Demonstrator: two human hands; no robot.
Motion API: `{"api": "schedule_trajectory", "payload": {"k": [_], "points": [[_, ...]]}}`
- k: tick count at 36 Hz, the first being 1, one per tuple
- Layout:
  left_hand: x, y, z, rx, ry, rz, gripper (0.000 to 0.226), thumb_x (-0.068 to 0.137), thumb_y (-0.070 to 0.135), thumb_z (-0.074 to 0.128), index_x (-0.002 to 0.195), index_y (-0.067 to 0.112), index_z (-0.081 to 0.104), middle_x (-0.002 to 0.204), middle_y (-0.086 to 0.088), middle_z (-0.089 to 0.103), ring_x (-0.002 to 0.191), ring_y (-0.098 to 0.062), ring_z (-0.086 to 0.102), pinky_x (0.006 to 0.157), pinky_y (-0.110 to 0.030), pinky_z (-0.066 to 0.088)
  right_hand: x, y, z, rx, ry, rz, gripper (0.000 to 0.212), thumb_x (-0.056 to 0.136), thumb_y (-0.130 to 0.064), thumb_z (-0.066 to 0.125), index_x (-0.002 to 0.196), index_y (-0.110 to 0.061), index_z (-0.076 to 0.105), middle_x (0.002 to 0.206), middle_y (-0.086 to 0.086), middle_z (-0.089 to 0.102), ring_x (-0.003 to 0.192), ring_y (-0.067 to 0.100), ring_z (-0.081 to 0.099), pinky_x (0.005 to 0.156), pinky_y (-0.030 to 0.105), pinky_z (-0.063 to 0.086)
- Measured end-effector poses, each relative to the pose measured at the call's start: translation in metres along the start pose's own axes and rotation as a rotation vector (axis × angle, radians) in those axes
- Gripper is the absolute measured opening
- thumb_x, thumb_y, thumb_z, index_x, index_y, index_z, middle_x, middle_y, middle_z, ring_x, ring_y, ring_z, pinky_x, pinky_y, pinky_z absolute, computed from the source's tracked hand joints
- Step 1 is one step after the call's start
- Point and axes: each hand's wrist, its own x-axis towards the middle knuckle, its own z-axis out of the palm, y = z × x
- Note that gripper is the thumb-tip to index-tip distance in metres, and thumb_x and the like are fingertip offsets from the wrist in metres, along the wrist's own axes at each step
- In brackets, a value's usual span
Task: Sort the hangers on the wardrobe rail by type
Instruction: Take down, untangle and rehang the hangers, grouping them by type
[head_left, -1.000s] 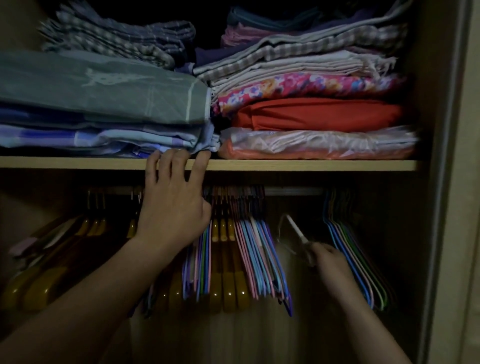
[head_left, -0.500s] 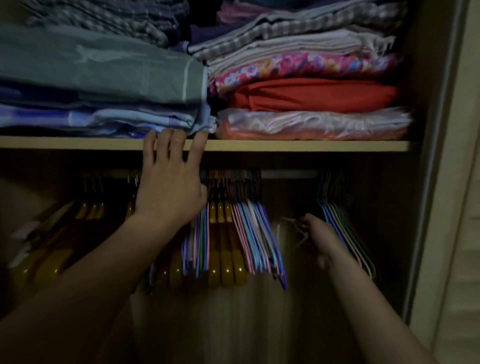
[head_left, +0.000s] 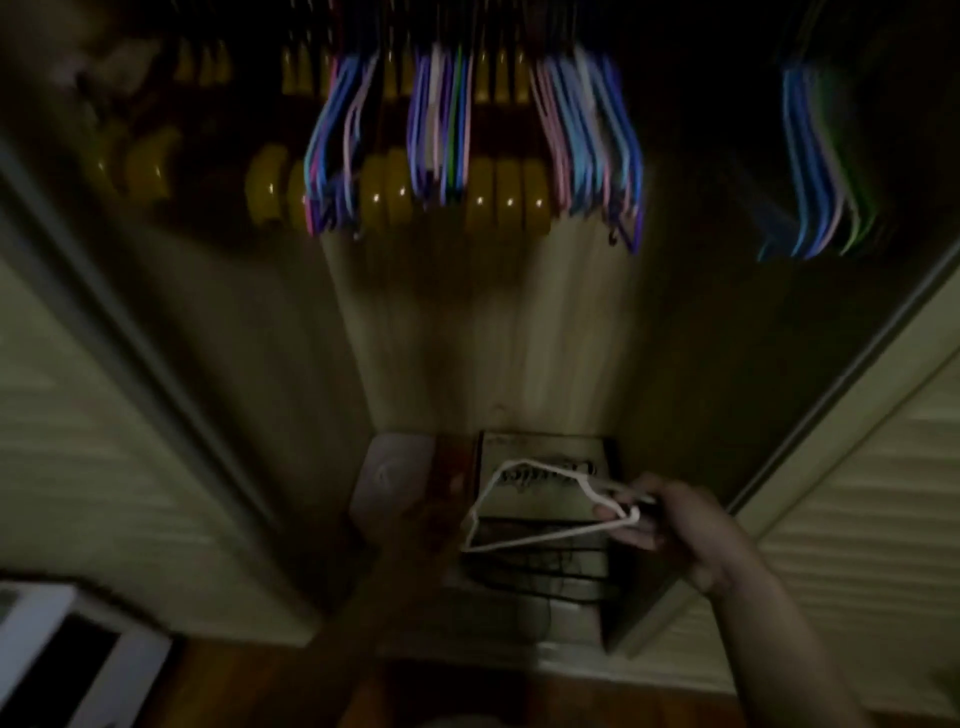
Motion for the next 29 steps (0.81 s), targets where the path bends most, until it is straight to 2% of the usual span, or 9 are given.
{"api": "schedule_trajectory", "payload": {"k": [3, 5, 7, 9, 10, 13, 19, 23, 29], "points": [[0.011, -0.023, -0.013, -0.141, 0.030, -0.016, 0.053, 0.083, 0.045, 0.071, 0.133, 0.042, 0.053, 0.135, -0.008, 0.057, 0.122, -0.029, 0.057, 0.102, -0.052, 0.047, 0.004, -0.002, -0.006, 0.070, -0.042, 0.011, 0.032, 0.097, -0.007, 0.045, 0.072, 0.004, 0.059, 0.072, 0.018, 0.072, 0.061, 0.025, 0.071, 0.060, 0.040, 0.062], [0.004, -0.033, -0.025, -0.127, -0.016, -0.015, 0.044, 0.094, 0.035, 0.061, 0.136, 0.031, 0.050, 0.138, 0.000, 0.053, 0.129, -0.022, 0.051, 0.108, -0.046, 0.044, 0.009, 0.001, -0.009, 0.132, -0.063, 0.039, 0.031, 0.100, -0.011, 0.042, 0.076, 0.003, 0.056, 0.064, 0.014, 0.070, 0.056, 0.025, 0.070, 0.060, 0.044, 0.061], [-0.002, -0.029, -0.037, -0.144, -0.076, 0.020, 0.017, 0.099, 0.027, 0.059, 0.111, 0.038, 0.064, 0.109, 0.012, 0.068, 0.107, -0.006, 0.063, 0.089, -0.028, 0.049, 0.016, 0.005, -0.013, 0.186, -0.070, 0.073, 0.029, 0.101, -0.015, 0.043, 0.084, 0.002, 0.058, 0.064, 0.013, 0.069, 0.054, 0.025, 0.069, 0.058, 0.047, 0.061], [-0.013, -0.027, -0.049, -0.112, -0.111, 0.053, 0.031, 0.101, 0.023, 0.058, 0.079, 0.042, 0.071, 0.068, 0.016, 0.065, 0.069, 0.008, 0.059, 0.064, -0.017, 0.043, 0.019, 0.006, -0.015, 0.211, -0.088, 0.098, 0.026, 0.101, -0.019, 0.045, 0.093, 0.002, 0.060, 0.071, 0.015, 0.069, 0.056, 0.026, 0.069, 0.057, 0.048, 0.061], [-0.020, -0.026, -0.052, -0.109, -0.112, 0.062, 0.028, 0.100, 0.025, 0.059, 0.078, 0.038, 0.071, 0.064, 0.014, 0.062, 0.064, 0.007, 0.056, 0.060, -0.017, 0.041, 0.022, 0.007, -0.016, 0.218, -0.094, 0.100, 0.026, 0.101, -0.021, 0.047, 0.099, 0.002, 0.060, 0.076, 0.016, 0.070, 0.057, 0.026, 0.070, 0.056, 0.046, 0.061], [-0.045, -0.036, -0.063, -0.156, -0.042, 0.127, 0.017, 0.095, 0.040, 0.064, 0.090, 0.025, 0.070, 0.069, 0.009, 0.061, 0.068, 0.003, 0.056, 0.062, -0.018, 0.042, 0.026, 0.010, -0.020, 0.266, -0.088, 0.114, 0.028, 0.101, -0.028, 0.049, 0.101, -0.002, 0.060, 0.077, 0.016, 0.073, 0.055, 0.025, 0.070, 0.045, 0.035, 0.057], [-0.076, -0.052, -0.077, -0.052, 0.070, 0.177, 0.014, 0.099, 0.032, 0.056, 0.105, 0.028, 0.069, 0.089, 0.016, 0.068, 0.084, 0.000, 0.063, 0.068, -0.012, 0.043, 0.033, 0.021, -0.024, 0.306, -0.089, 0.184, 0.037, 0.102, -0.037, 0.047, 0.097, -0.002, 0.058, 0.074, 0.016, 0.072, 0.055, 0.027, 0.071, 0.032, 0.027, 0.048], [-0.080, -0.054, -0.074, 0.080, 0.173, 0.274, 0.034, 0.100, 0.047, 0.043, 0.113, 0.026, 0.066, 0.095, 0.007, 0.061, 0.090, -0.001, 0.058, 0.074, -0.015, 0.043, 0.040, 0.032, -0.013, 0.322, -0.117, 0.152, 0.035, 0.100, -0.036, 0.051, 0.112, -0.005, 0.061, 0.097, 0.017, 0.075, 0.073, 0.023, 0.075, 0.055, 0.036, 0.061], [-0.080, -0.044, -0.068, 0.343, 0.275, 0.356, 0.044, 0.102, 0.053, 0.029, 0.113, 0.028, 0.063, 0.093, 0.010, 0.051, 0.078, -0.004, 0.052, 0.066, -0.020, 0.037, 0.047, 0.040, -0.010, 0.446, -0.068, 0.072, 0.014, 0.101, -0.019, 0.051, 0.109, -0.010, 0.056, 0.089, 0.015, 0.076, 0.071, 0.021, 0.073, 0.054, 0.030, 0.059]]}}
